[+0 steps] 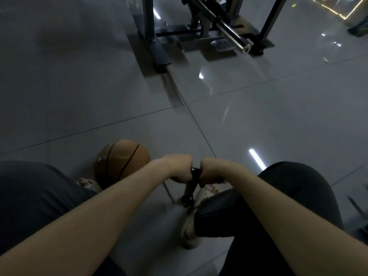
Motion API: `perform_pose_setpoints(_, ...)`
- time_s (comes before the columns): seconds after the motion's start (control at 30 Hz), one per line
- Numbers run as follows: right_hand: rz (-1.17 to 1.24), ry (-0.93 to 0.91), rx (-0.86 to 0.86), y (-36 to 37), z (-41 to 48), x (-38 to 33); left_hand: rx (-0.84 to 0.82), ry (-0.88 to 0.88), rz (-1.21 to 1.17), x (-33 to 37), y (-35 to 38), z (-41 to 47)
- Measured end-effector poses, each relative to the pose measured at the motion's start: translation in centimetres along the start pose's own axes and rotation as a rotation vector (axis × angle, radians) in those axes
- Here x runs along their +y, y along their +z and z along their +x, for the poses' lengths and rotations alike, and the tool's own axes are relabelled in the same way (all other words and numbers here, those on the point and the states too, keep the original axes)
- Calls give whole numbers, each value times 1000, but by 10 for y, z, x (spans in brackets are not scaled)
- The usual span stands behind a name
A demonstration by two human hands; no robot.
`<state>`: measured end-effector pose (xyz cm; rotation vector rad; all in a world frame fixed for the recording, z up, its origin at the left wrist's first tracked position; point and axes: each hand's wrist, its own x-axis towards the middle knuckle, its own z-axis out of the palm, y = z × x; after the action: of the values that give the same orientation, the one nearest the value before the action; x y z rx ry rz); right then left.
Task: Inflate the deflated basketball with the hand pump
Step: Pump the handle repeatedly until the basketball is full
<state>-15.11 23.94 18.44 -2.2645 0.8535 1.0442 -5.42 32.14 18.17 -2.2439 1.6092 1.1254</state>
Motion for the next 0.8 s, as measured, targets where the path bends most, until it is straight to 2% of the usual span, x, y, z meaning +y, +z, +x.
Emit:
perform_pose_setpoints(0.13, 74, -28, 92, -63, -39, -9, 124, 29, -138, -1, -61, -32)
perform_pose_setpoints(0.23, 73, -46, 105, -71, -42, -18, 149, 29, -193, -8, -69, -40)
perform_pose_setpoints(0.4, 4, -25, 69, -22, -3, -20, 7, -44, -161, -18, -25, -7)
perform_pose_setpoints(0.8, -48, -32, 104, 57, 55, 1, -49, -66, -62, -34, 63, 34)
